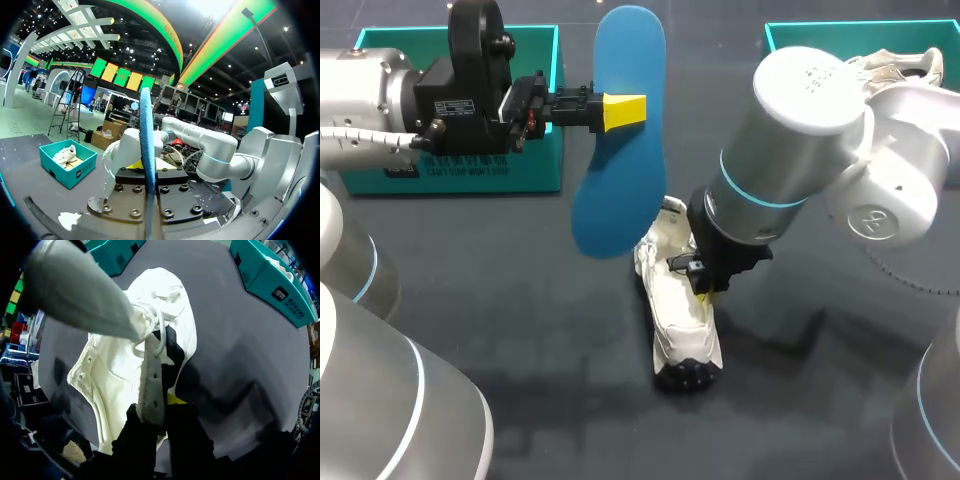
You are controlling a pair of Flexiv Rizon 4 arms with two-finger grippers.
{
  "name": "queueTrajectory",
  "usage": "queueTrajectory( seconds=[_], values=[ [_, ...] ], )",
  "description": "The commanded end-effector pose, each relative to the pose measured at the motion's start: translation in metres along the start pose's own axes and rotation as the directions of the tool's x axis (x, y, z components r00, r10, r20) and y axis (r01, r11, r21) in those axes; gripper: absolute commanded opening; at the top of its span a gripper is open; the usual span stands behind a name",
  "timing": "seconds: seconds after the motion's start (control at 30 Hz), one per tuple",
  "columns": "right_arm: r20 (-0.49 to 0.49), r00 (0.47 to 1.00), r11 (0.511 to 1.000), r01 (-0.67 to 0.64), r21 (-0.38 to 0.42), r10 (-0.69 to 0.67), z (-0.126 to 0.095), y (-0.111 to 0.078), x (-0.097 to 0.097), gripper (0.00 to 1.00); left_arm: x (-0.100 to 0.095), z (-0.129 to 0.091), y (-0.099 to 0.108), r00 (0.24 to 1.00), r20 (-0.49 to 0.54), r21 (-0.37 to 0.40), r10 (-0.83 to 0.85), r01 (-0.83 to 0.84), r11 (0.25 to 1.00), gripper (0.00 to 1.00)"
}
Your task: Take the shoe out of the shoebox, open the shoe tongue, remove and reinsert the insole, then place the shoe into the shoebox
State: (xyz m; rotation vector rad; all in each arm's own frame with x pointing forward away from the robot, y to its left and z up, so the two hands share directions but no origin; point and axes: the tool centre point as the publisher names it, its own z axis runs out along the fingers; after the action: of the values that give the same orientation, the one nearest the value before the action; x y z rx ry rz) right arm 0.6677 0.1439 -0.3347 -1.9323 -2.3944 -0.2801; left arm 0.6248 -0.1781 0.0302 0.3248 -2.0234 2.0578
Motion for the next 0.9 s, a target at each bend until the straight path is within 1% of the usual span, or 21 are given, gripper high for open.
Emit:
queueTrajectory(
  seconds=[0.03,0.27,0.9],
  values=[
    [0.009,1.0,1.0,-0.006,0.014,0.006,0.011,0.006,0.012,0.0,-0.001,0.002,0.0,1.0,-0.002,0.0,-0.001,0.001,1.0,0.0],
    [0.007,1.0,1.0,-0.02,0.023,0.02,0.02,0.005,0.016,0.0,-0.001,0.002,0.0,1.0,-0.002,0.0,-0.001,0.001,1.0,0.0],
    [-0.014,0.997,0.997,-0.074,0.033,0.075,0.041,-0.006,0.013,0.0,-0.001,0.002,0.0,1.0,-0.002,0.0,-0.001,0.001,1.0,0.0]
  ],
)
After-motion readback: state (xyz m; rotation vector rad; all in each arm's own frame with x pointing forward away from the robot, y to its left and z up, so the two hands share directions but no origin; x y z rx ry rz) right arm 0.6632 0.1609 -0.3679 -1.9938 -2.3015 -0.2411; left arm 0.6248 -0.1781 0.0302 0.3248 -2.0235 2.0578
